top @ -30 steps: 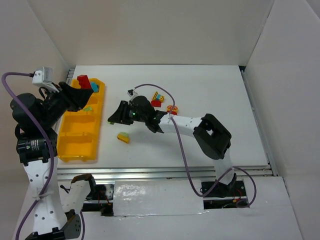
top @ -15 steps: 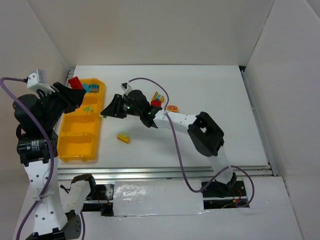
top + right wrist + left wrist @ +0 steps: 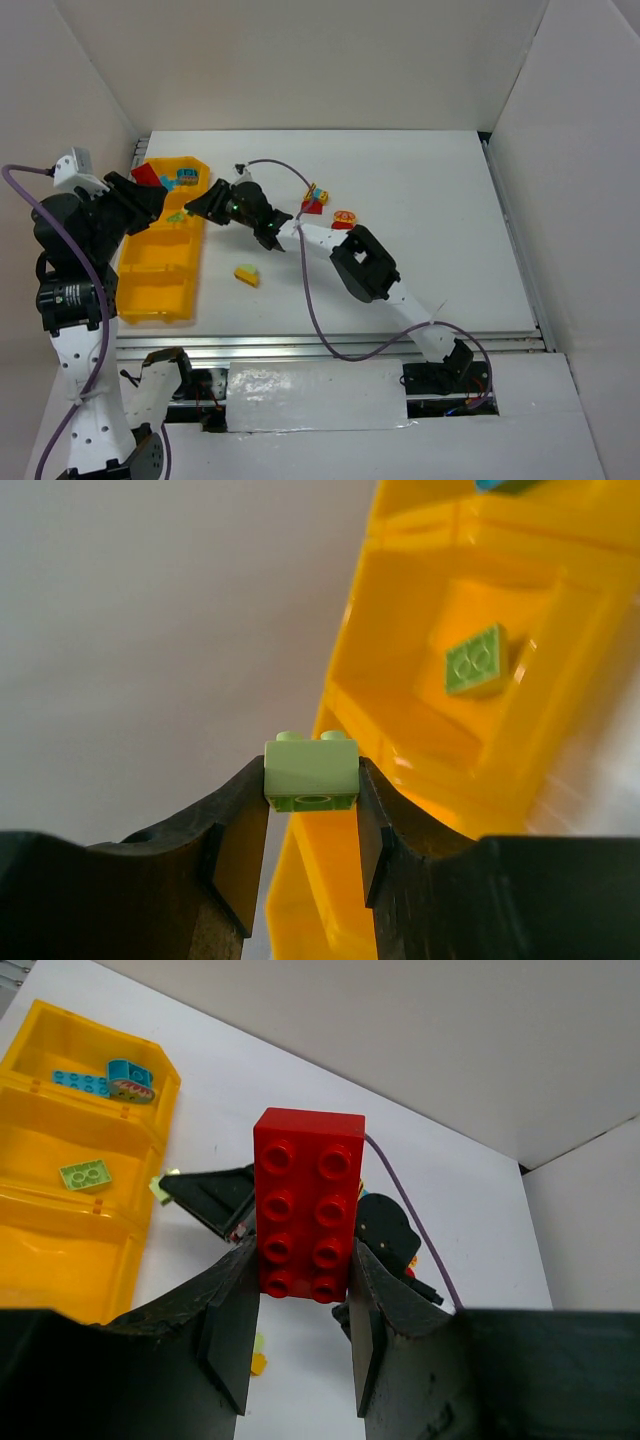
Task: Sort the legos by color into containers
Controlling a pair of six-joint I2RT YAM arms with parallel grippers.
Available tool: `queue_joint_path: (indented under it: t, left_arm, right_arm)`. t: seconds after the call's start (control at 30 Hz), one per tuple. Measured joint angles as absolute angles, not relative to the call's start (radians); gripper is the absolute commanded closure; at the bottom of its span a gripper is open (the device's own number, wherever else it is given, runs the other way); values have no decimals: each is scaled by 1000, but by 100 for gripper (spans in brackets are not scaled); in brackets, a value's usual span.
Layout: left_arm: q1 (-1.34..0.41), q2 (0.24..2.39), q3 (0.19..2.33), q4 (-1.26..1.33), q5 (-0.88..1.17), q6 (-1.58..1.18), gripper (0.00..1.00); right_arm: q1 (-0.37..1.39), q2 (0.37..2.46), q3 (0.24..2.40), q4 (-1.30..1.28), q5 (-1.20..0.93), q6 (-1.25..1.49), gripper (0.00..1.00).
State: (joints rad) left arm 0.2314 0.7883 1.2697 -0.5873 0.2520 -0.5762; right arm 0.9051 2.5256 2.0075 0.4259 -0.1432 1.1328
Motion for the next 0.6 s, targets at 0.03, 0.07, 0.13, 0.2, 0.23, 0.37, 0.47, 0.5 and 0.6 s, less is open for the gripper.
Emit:
queue_joint_path:
  t: [0.03,0.07,0.13,0.2,0.23,0.37,0.47,0.5,0.6]
  left_arm:
    - [231,790,1270,-590,249,-574,100]
    - [231,791,1270,-593,247,-572,100]
    - [231,797,1270,-596,247,-565,100]
    - [231,803,1270,-595,250,-554,100]
    - [231,804,1270,-595,255,-553,100]
    - [231,817,1261,-582,272,-552,100]
    - [231,828,1252,-582,276,-549,100]
    - [231,831,1252,-582,276,-548,100]
    - [231,836,1252,-583,275,-544,100]
  right_arm:
    - [905,2559,2062,423,-133,1139,99]
    - [905,2595,2124,418,-122,1145,98]
    - [905,2658,2245,406,-102,1157,98]
    - [903,2682,2293,402,-78,1172,97]
    - [902,2683,2299,401,-68,1179,95]
    - [900,2700,2325,392,-47,1198,87]
    - [899,2742,2386,389,-44,1211,77]
    - [899,2750,2390,388,-41,1215,76]
    - [899,2762,2390,379,-36,1230,75]
